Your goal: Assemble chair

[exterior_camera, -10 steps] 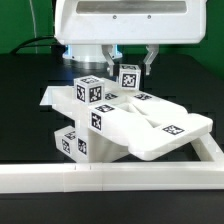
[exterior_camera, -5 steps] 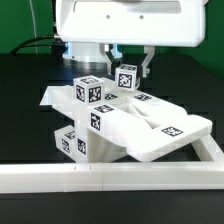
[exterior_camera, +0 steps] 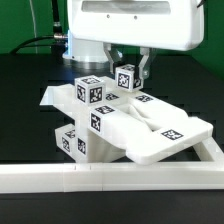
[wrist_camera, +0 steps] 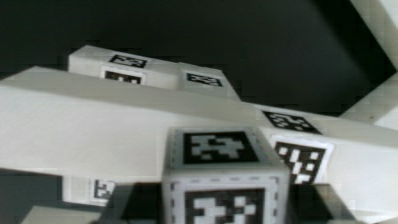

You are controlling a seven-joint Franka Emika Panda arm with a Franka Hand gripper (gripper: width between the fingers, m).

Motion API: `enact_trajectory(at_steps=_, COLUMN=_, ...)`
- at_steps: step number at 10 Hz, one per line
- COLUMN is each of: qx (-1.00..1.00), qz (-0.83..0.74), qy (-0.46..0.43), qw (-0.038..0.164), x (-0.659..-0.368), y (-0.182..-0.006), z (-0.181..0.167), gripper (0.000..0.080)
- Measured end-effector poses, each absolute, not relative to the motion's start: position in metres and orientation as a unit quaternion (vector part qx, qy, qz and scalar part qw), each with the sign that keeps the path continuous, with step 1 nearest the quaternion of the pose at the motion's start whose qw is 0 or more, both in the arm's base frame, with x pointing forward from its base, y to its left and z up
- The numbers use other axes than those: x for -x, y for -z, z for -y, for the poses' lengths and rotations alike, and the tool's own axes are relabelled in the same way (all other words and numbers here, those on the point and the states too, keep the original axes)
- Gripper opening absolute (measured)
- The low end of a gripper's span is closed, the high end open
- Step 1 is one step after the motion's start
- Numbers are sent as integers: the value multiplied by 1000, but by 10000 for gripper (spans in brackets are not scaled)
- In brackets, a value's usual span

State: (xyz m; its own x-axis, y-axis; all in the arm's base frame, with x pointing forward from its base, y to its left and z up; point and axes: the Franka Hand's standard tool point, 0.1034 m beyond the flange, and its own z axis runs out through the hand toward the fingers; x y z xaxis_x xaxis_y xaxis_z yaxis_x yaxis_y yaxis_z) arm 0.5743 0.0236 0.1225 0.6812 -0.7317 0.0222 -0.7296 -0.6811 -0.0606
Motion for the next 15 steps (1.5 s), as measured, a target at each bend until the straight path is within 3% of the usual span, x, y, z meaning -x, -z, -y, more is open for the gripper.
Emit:
enact_trajectory(at_steps=7, qx=811, qz=-583, qy=16, qw=35, x=-575, y=-122, z=-26, gripper=285)
enact_trajectory(at_steps=8, qx=801, qz=-597, qy=15, qw=36, x=-575, y=-122, z=-27, gripper=336)
enact_trajectory(at_steps=9, qx=805, qz=-592, qy=15, qw=36, x=-575, y=-122, z=-26, gripper=473)
enact_trajectory(at_steps=10, qx=805, qz=-592, qy=15, qw=36, x=-575, y=-122, z=-26, gripper=473)
enact_trajectory(at_steps=11, qx=813, qz=-580, qy=15, qw=36, x=-575, y=-121, z=-26, gripper=623)
enact_trajectory(at_steps=15, qx=900, qz=-435, qy=16, qw=19, x=-573, y=-120, z=-28, gripper=648)
